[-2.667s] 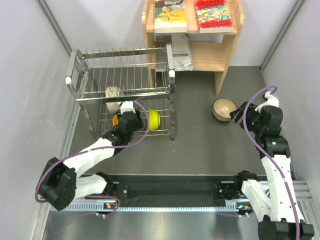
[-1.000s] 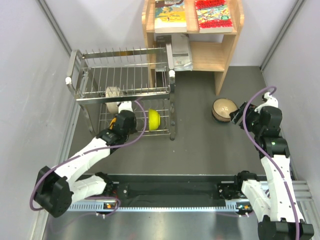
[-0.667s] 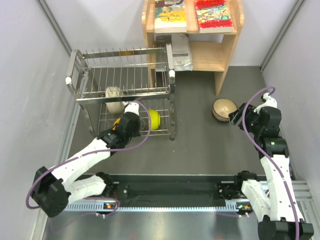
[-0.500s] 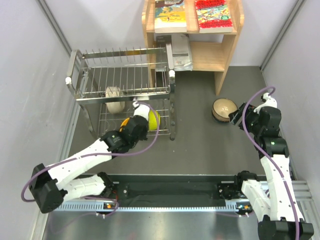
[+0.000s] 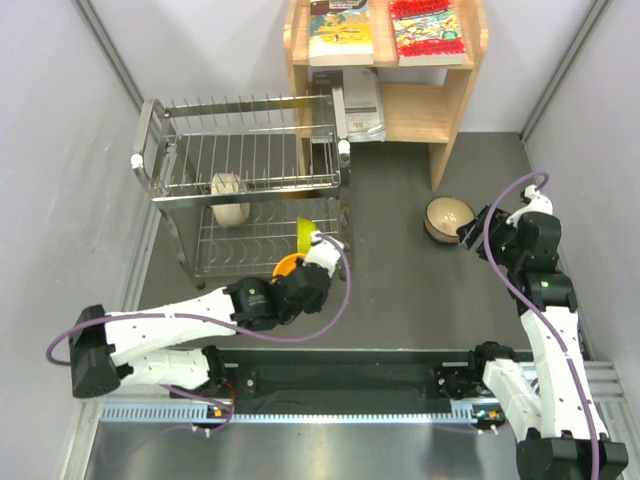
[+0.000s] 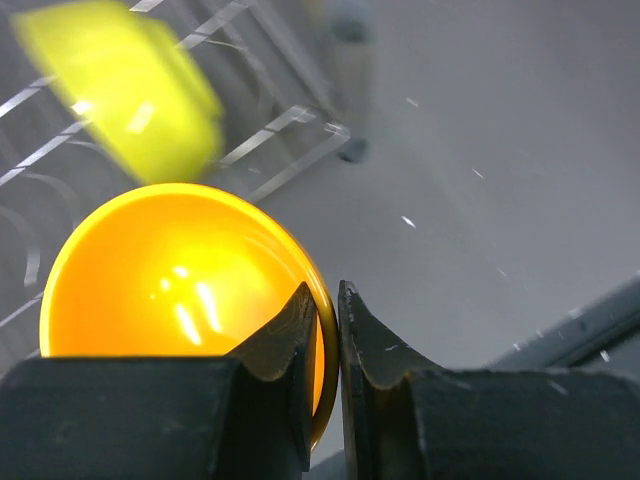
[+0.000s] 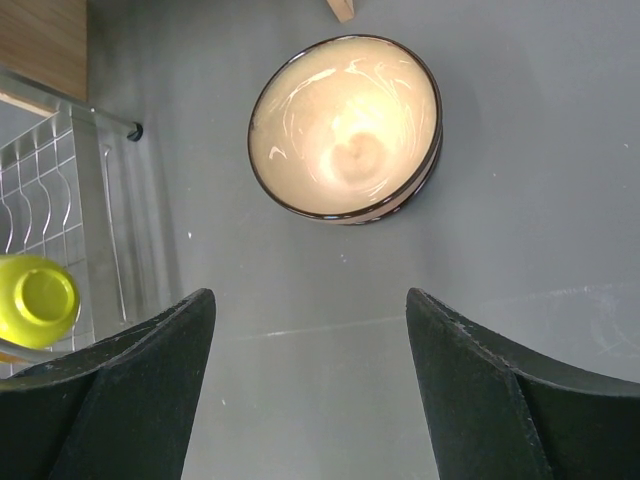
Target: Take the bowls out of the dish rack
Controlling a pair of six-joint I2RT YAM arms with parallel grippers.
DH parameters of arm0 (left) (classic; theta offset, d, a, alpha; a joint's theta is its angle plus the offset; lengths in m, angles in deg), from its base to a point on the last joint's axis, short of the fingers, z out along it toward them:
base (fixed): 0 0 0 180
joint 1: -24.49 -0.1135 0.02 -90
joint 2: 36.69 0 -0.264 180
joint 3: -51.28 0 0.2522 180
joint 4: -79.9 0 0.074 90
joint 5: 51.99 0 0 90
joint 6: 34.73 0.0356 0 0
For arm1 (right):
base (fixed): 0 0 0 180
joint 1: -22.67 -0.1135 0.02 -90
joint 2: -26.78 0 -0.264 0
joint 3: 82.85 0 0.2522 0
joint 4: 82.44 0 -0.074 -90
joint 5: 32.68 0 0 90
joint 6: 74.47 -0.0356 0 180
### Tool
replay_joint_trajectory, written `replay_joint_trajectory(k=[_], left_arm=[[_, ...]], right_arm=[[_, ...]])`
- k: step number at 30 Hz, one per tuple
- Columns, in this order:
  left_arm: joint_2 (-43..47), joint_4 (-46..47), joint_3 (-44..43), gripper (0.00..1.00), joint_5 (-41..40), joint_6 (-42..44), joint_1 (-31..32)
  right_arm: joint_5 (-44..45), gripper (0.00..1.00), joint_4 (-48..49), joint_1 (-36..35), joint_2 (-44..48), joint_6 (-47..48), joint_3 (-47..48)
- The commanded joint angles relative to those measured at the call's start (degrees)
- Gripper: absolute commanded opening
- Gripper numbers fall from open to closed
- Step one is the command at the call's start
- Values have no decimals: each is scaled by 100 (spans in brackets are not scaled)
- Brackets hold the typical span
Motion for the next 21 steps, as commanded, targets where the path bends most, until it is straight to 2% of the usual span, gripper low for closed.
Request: replay_joint_trajectory(k=[1,6,14,17,21], left_arm=[[-436,454,-231,0,-61,-76,449],[-1280,1385,-407,0,246,-41,678],[-2783,2361,-1013,0,458,249,871],[-3117,3064,-1083,6,555,416,863],[-3836,3092,-1567,5,493,661,871]], right_arm=[[-47,77,163,-58,7,19,135],[-56,77,137,-58,25,37,178],[-126,77,163,-67,34,45,152],[-100,77,102,-76,34,89,187],[-91,77,92,-76,86,107,187]])
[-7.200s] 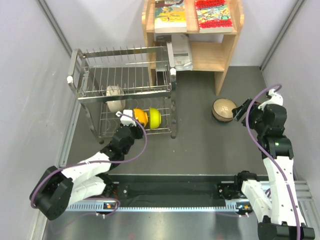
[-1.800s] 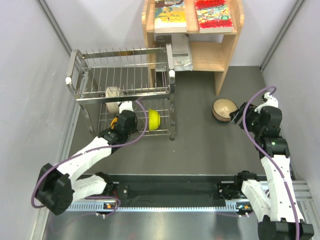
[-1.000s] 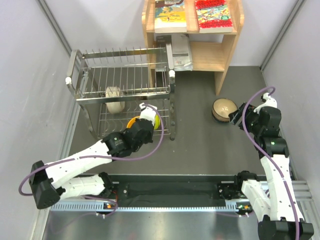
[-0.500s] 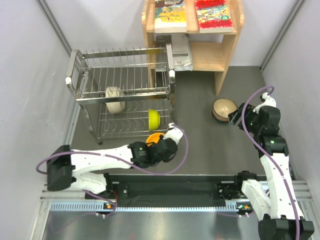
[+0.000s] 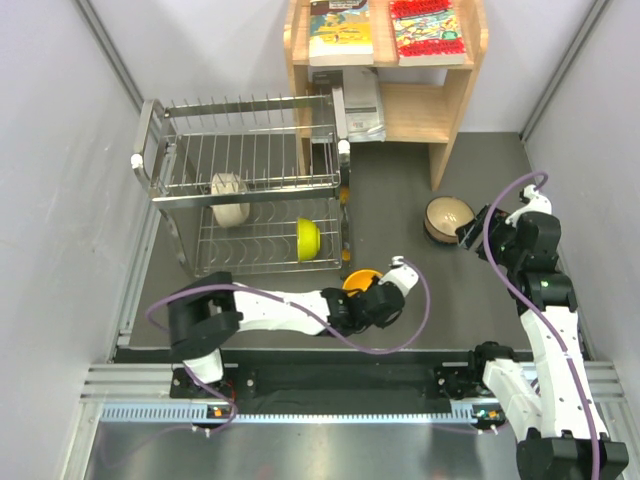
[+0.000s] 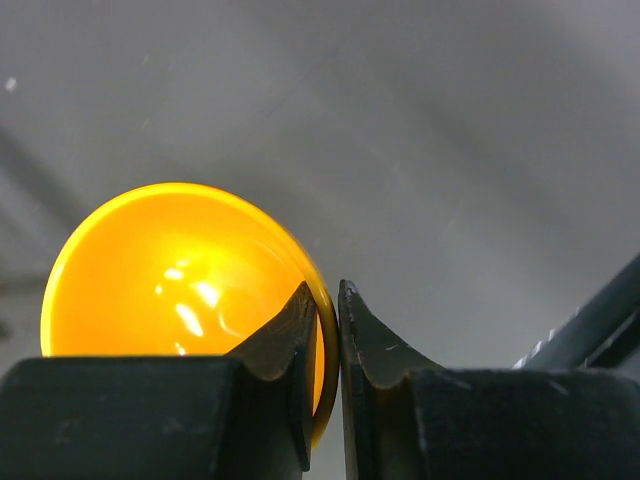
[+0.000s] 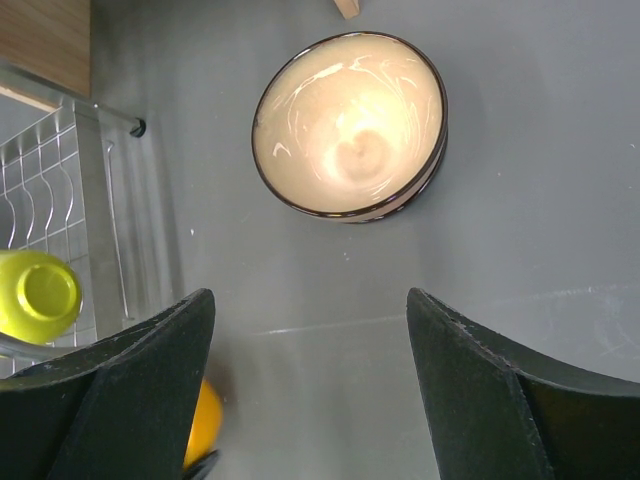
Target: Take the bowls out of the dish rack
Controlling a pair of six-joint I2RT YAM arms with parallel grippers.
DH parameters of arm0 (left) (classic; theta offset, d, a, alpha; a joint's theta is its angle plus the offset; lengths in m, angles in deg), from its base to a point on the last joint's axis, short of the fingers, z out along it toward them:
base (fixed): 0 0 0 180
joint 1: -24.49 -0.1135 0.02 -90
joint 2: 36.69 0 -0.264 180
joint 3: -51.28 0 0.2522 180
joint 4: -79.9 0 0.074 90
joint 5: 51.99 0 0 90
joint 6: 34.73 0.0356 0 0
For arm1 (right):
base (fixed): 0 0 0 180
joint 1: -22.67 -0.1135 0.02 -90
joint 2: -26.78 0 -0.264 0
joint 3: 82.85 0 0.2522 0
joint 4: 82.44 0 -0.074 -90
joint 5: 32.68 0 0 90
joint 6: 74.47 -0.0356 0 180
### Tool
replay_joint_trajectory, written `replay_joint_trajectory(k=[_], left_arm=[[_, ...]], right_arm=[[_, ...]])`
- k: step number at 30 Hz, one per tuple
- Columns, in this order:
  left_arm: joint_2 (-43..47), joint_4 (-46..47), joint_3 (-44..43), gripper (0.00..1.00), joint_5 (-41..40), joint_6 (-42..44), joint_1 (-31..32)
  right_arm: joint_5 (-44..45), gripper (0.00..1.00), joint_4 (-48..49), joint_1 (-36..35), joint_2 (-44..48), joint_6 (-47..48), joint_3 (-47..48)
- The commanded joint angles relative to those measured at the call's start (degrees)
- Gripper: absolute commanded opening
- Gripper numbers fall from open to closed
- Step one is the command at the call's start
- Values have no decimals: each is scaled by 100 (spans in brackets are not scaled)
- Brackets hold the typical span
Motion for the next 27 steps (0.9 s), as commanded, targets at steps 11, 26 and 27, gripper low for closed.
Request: replay_joint_trajectory(k=[11,26,27], left_arm=[[-904,637,-874,46,-23,257,-10],[2318,848,119,67,-1603,345,-19],[2522,743,163,68,-1744,363,-27]], right_arm=[[-106,77,79,-43,126,136,168],[244,77,-412,-1534,-162,514,625],[445,77,-465,-1703,-242,479,555]])
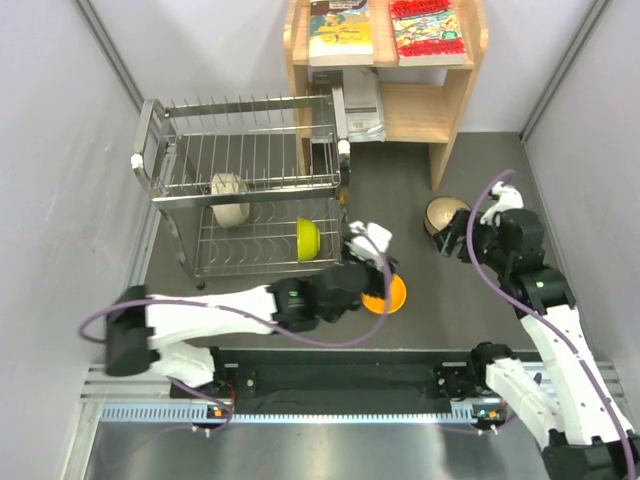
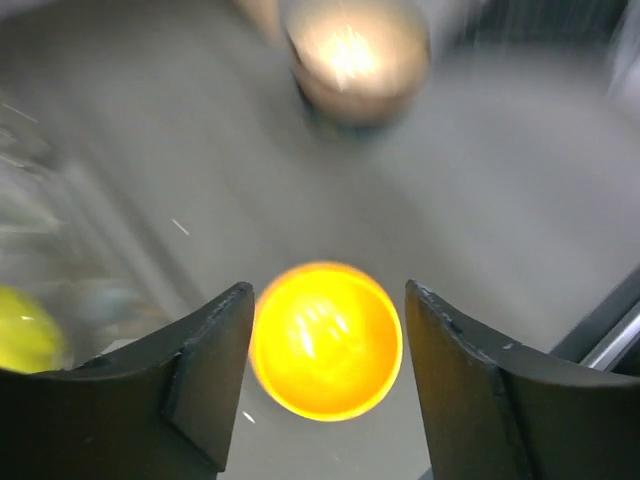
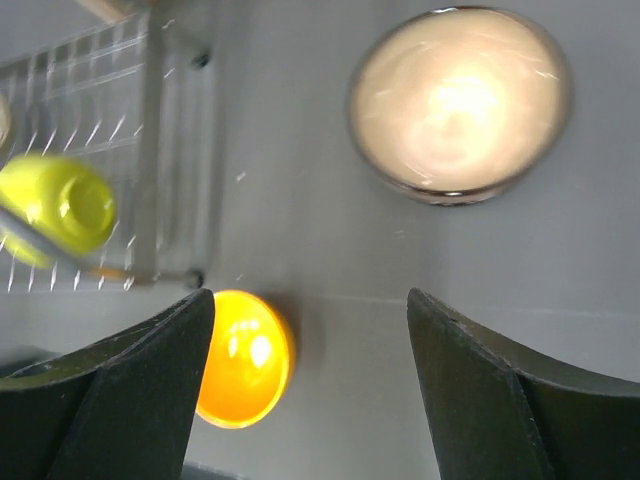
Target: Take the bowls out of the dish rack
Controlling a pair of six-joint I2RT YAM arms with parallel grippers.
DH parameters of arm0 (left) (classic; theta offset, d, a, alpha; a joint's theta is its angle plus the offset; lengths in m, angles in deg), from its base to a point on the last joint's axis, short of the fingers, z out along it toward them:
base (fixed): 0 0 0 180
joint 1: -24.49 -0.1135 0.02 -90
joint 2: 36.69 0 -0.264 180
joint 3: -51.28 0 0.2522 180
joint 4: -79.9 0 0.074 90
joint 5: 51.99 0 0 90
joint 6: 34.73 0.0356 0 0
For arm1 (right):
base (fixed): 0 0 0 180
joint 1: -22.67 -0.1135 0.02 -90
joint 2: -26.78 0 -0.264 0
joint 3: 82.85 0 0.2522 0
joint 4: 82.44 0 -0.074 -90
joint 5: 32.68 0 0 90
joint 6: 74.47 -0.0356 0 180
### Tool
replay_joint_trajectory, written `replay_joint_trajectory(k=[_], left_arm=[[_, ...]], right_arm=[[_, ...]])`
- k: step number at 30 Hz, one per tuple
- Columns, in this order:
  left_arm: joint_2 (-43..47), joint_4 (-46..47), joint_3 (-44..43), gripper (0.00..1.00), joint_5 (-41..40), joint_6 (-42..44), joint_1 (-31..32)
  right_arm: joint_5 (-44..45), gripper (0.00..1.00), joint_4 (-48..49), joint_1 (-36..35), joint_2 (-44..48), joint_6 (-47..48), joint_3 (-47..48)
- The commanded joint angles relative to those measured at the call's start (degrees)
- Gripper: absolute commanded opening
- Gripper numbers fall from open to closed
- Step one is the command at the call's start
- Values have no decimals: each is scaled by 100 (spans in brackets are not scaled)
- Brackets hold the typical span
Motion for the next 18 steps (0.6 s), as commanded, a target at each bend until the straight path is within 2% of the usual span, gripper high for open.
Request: replay_joint_trajectory(k=[1,8,18], left_arm=[[1260,106,328,68,-1084,124,-40],[2447,-175,865,70,-1675,37,-58],[2545,-491,1077,69,-1868,-200,-67]], right_arm=[[526,77,-166,-803,-308,100,200],[561,79,290,-1700,-1292,-409,-424],[1106,77,677,-2878,-2391,-761,-389]])
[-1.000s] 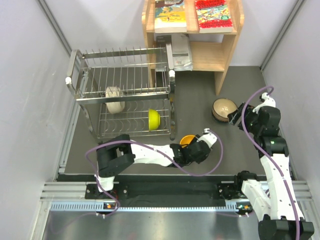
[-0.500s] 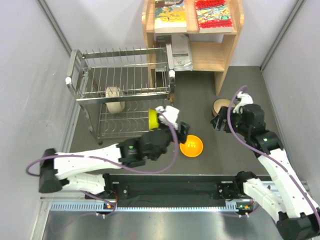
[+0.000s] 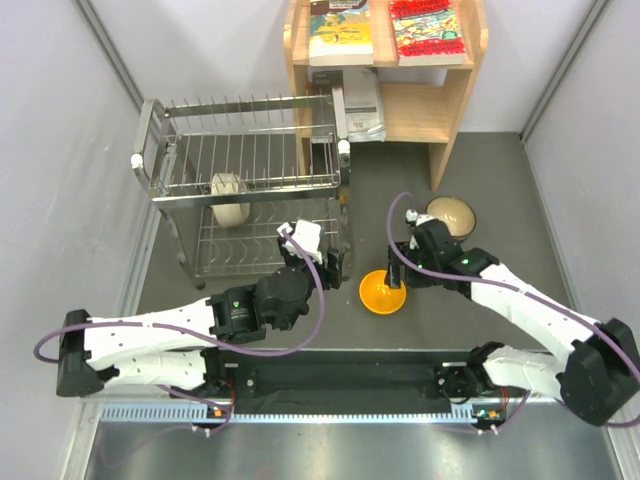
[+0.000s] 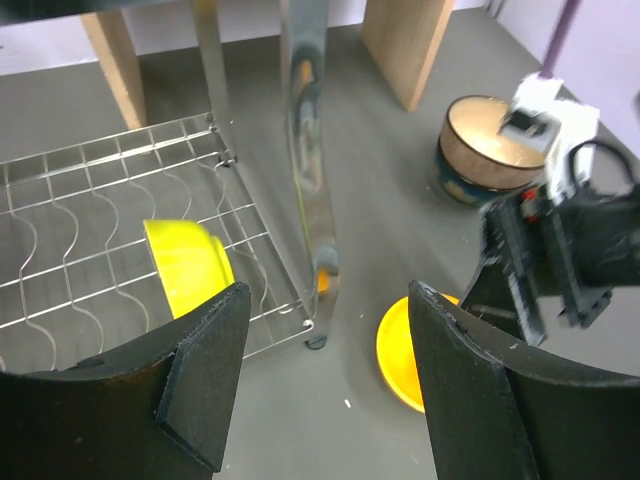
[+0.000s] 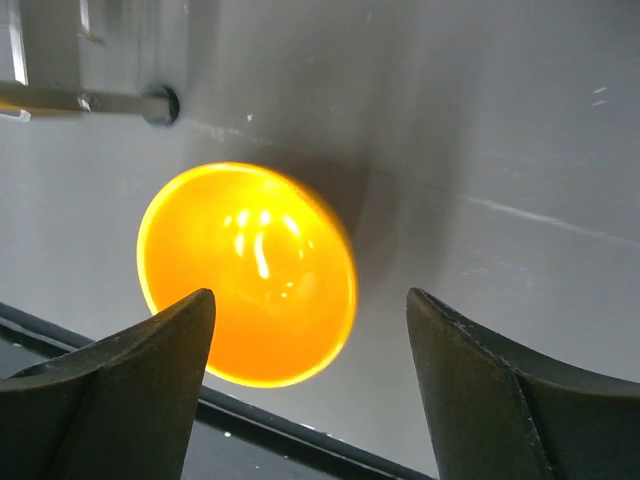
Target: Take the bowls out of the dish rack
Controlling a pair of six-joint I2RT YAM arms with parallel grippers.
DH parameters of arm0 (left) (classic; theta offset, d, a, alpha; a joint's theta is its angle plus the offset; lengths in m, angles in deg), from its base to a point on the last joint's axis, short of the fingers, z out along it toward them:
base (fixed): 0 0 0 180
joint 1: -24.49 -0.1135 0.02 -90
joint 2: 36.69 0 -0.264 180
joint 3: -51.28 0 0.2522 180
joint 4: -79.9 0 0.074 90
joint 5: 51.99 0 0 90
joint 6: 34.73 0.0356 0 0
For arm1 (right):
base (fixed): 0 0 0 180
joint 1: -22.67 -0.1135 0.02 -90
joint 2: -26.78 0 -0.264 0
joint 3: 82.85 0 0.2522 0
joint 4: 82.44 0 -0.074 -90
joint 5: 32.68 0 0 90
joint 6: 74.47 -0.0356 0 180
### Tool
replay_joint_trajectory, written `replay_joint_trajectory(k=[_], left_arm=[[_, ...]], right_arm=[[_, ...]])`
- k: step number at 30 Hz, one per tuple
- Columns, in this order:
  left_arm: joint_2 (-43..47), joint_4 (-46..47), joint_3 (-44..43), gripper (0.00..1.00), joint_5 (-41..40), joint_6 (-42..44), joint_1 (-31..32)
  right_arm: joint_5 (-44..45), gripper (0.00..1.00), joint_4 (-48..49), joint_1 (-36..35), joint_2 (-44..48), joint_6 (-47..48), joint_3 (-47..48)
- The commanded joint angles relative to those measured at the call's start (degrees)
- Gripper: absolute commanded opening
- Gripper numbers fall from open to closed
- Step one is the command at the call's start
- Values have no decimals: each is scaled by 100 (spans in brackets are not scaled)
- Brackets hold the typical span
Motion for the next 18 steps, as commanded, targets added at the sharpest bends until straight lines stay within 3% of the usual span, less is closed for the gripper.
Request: replay_joint_trajectory(k=[1,9,14,18], left_arm=[[58,-142,-12,69,-216,-139,-6],[313,-212,164,69,-243,-157,-14],[401,-221,252,69,-269,-201,-14],[418,-282,279,69,-278,-218,-6]], right_arm=[[376,76,461,-372,-444,-239,105],[746,71,716,-407,-902,-309,96],[798,54,751,-407,-1157,-283,140],[772,50,813,-407,-1297,-283,114]])
